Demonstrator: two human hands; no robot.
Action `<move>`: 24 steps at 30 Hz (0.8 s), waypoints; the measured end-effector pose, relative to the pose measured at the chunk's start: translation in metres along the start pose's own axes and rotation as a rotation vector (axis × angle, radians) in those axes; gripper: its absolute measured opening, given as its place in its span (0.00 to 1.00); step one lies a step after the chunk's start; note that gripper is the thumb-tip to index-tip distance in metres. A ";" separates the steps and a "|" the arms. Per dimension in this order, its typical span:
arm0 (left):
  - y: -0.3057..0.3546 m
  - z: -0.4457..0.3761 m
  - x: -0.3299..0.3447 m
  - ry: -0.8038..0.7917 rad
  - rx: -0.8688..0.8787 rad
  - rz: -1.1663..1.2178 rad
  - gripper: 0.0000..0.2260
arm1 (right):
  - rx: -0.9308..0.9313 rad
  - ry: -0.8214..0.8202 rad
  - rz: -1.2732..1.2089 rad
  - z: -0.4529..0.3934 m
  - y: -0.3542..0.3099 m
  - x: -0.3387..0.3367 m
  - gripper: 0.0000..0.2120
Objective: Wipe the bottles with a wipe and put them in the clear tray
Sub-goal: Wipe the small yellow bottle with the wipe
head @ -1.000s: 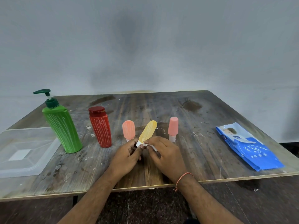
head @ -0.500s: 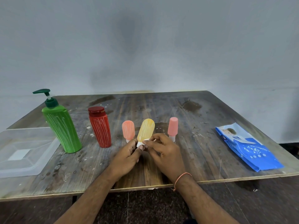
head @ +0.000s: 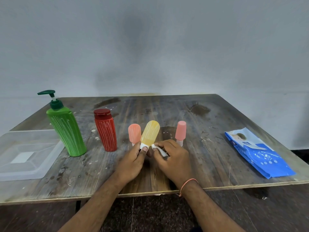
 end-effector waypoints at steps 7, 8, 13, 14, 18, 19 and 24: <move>0.003 0.002 0.003 -0.006 -0.007 -0.076 0.09 | -0.083 -0.017 -0.011 0.000 -0.004 0.000 0.07; 0.004 0.002 0.004 -0.009 -0.004 -0.058 0.09 | -0.094 -0.027 -0.010 0.000 -0.005 0.001 0.06; 0.005 0.003 0.003 -0.012 -0.014 -0.065 0.09 | -0.039 0.003 0.070 0.000 -0.001 -0.002 0.04; 0.006 0.003 0.003 -0.014 -0.013 -0.073 0.09 | -0.029 0.015 0.070 0.000 0.000 -0.003 0.04; 0.005 0.003 0.004 -0.015 -0.005 -0.067 0.09 | -0.090 -0.019 0.030 0.000 -0.004 0.000 0.06; 0.005 0.003 0.004 -0.015 0.001 -0.066 0.09 | -0.103 -0.030 0.025 0.000 -0.004 0.002 0.06; 0.005 0.002 0.005 -0.008 -0.001 -0.113 0.08 | -0.040 0.003 0.084 0.000 0.001 0.000 0.05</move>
Point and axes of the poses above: each hand's wrist, its own z-axis away from the middle knuckle, its own x-axis out of the palm, y = z × x, the point moved 4 cm from there along -z, towards the middle knuckle, and after that the axes turned 8 degrees about -x, right-handed, at the moved point
